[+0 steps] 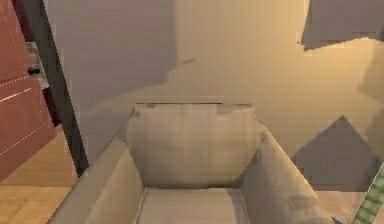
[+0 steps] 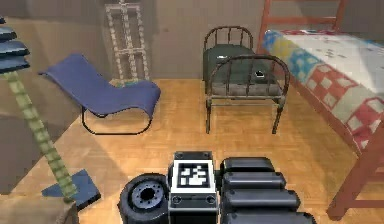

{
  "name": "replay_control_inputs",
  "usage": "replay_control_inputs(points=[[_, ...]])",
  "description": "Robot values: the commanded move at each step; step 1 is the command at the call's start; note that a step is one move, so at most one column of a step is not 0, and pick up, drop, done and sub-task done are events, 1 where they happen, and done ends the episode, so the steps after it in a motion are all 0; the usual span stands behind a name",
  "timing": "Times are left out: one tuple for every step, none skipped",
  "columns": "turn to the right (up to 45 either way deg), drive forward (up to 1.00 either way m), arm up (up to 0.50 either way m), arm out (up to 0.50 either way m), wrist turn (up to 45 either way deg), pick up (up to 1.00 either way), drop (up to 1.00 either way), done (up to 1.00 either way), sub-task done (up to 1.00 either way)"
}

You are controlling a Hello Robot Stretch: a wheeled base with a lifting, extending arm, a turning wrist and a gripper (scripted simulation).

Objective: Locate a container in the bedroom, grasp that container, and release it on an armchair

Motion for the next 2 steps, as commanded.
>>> replay_control_inputs(points=[[-45.0,0.00,0.00,0.00,0.0,0.00,0.00,0.00,0.00],[-30.0,0.00,0.00,0.00,0.0,0.00,0.00,0.00,0.00]])
